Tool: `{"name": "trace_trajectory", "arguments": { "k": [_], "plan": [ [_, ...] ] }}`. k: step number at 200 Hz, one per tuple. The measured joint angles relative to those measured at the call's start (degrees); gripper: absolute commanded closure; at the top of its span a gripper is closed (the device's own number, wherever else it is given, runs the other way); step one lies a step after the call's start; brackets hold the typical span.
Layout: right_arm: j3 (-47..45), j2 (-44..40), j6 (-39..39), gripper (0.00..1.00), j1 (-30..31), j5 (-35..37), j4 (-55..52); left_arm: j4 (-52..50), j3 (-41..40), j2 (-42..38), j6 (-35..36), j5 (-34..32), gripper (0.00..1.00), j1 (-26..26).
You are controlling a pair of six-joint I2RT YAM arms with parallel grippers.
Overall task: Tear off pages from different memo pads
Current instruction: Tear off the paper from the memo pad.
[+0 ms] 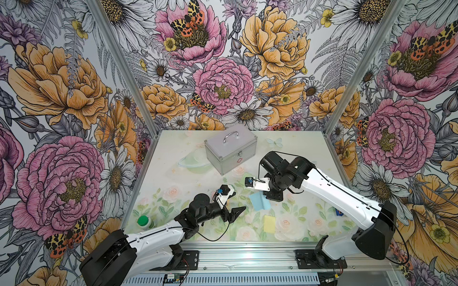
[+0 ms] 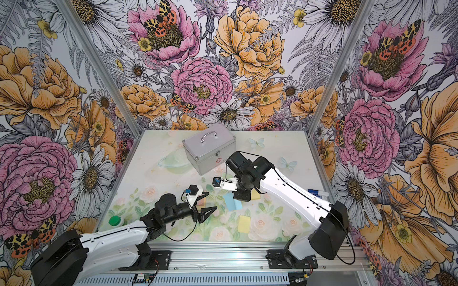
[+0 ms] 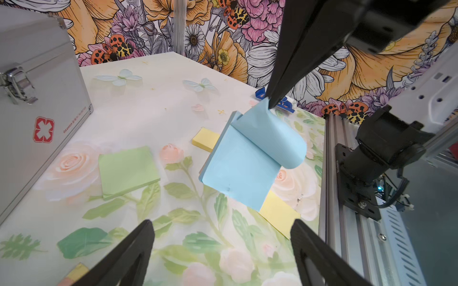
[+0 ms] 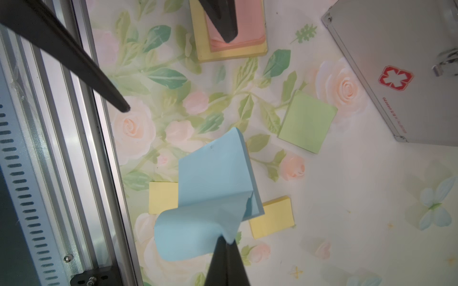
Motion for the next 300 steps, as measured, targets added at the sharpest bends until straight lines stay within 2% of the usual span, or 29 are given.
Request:
{"name": "trace_trajectory", "arguments": {
  "k": [64,85,126,194,276,300],
  "plan": [
    [0.0,-3.0,-7.2,1.0,4.5,-1.9,1.0,1.9,0.5,3.2,0.8,7.2,0.11,0.2],
    [0.1,-3.1,-11.2,1.0,5.6,-2.1,0.8,1.9,1.0,4.3,0.7,7.9,0.09,0.2],
    [0.1,-4.1,-14.2,1.0,6.9,-2.6,1.0,1.9,1.8,5.0,0.3,8.5,0.08,0.9],
    [0.5,-5.6,-19.6,1.0,9.0,-4.1,1.0,2.6,3.6,7.4,0.3,17.7,0.12,-0.3],
    [0.7,-7.8,-21.5,1.0,10.9,-6.4,1.0,2.7,3.6,7.3,0.2,18.0,0.11,-0.3],
    [0.9,-8.4,-21.8,1.0,11.3,-6.8,1.0,2.7,3.6,7.2,0.1,18.4,0.16,-0.3]
  ]
}}
